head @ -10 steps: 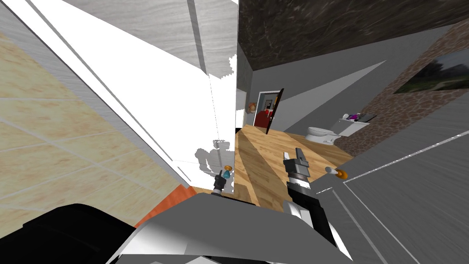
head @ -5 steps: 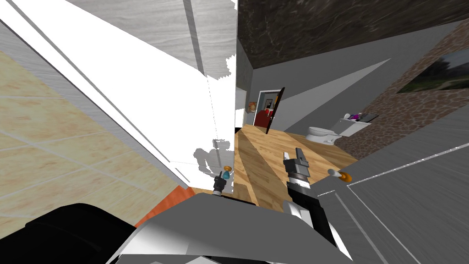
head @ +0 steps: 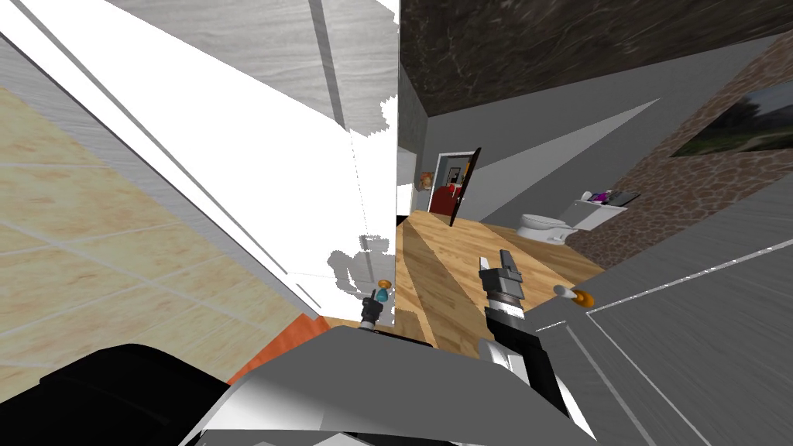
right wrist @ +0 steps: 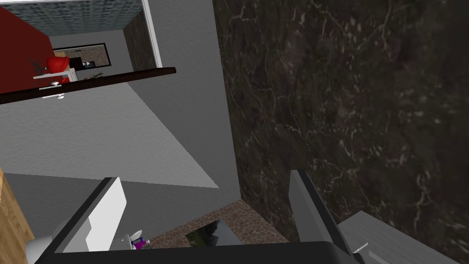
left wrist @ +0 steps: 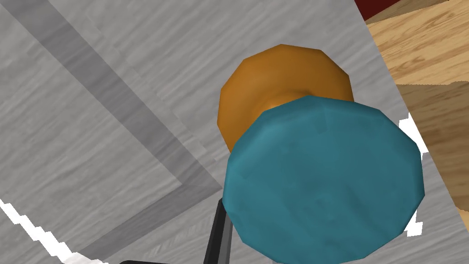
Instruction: Push the door open
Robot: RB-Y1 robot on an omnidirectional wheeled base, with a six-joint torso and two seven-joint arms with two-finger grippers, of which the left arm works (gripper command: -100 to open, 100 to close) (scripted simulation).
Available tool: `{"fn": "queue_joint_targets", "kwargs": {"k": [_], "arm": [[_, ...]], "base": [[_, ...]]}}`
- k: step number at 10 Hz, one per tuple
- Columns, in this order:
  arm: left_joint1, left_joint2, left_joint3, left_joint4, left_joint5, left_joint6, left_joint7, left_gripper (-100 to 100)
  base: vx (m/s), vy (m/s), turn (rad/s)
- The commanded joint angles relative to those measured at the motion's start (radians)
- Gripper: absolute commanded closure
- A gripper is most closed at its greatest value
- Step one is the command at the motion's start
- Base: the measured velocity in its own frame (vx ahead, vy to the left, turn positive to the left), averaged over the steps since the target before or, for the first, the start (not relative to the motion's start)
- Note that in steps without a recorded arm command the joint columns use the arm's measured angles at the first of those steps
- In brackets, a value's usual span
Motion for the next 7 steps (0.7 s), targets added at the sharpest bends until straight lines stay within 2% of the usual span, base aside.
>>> {"fn": "queue_joint_targets", "kwargs": {"k": [1,2,3,4,5,7], "arm": [[-0.013,-0.009,-0.007,-0.029,-0.006,-0.018,0.001,100],[-0.013,-0.009,-0.007,-0.029,-0.006,-0.018,0.001,100],[0.016,0.008,0.000,-0.021,0.021,-0.010,0.020,100],[0.018,0.008,0.000,-0.023,0.031,-0.016,0.030,100],[0.013,0.010,-0.011,-0.007,0.040,-0.009,0.053,-100],[0.005,0.013,-0.021,-0.008,0.059,-0.011,0.089,-100]], "base": [[0.000,0.000,0.000],[0.000,0.000,0.000],[0.109,0.009,0.009],[0.181,0.011,0.012],[0.000,0.000,0.000],[-0.146,-0.008,-0.010]]}}
